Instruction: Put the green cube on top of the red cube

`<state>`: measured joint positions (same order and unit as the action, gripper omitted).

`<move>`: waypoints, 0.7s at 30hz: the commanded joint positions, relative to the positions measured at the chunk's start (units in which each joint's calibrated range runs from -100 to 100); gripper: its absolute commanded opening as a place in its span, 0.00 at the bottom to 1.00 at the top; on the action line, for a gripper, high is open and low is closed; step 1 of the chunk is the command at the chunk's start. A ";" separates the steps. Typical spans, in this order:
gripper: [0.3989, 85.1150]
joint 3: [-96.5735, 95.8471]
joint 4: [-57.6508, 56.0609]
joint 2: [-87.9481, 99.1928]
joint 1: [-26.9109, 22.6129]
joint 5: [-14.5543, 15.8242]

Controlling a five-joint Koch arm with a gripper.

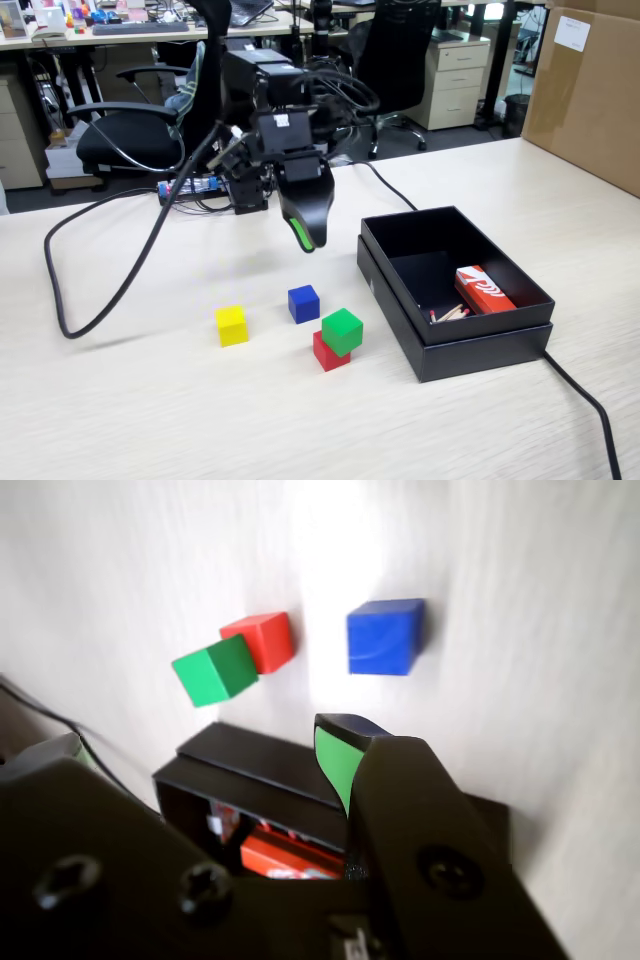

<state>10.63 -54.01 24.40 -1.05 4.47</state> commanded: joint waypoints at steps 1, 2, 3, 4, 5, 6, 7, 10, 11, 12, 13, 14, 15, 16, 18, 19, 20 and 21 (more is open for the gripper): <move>0.54 -3.56 2.21 14.78 0.05 -1.03; 0.54 -6.28 2.21 18.11 0.10 -1.22; 0.54 -9.27 2.30 21.55 0.15 -1.32; 0.55 -12.27 2.47 25.00 0.15 -1.27; 0.55 -15.26 2.73 28.21 0.15 -1.27; 0.56 -18.43 3.16 31.31 0.20 -1.32; 0.56 -21.79 3.94 34.18 0.20 -1.32; 0.56 -32.12 7.92 41.86 0.73 -2.00; 0.56 -35.84 9.90 44.04 0.98 -2.20; 0.56 -42.46 13.70 48.17 1.51 -2.69; 0.56 -45.36 15.00 50.01 1.61 -2.93; 0.57 -48.17 16.04 51.96 1.71 -3.03; 0.57 -50.71 16.64 53.68 1.71 -3.08; 0.57 -53.06 16.90 55.52 1.71 -3.08; 0.58 -57.96 17.68 59.30 1.61 -3.03; 0.58 -60.32 18.11 61.03 1.61 -3.03; 0.58 -62.86 19.41 62.86 1.61 -2.98; 0.58 -65.76 21.48 64.35 1.66 -2.88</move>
<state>-53.45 -37.59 83.56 0.56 1.49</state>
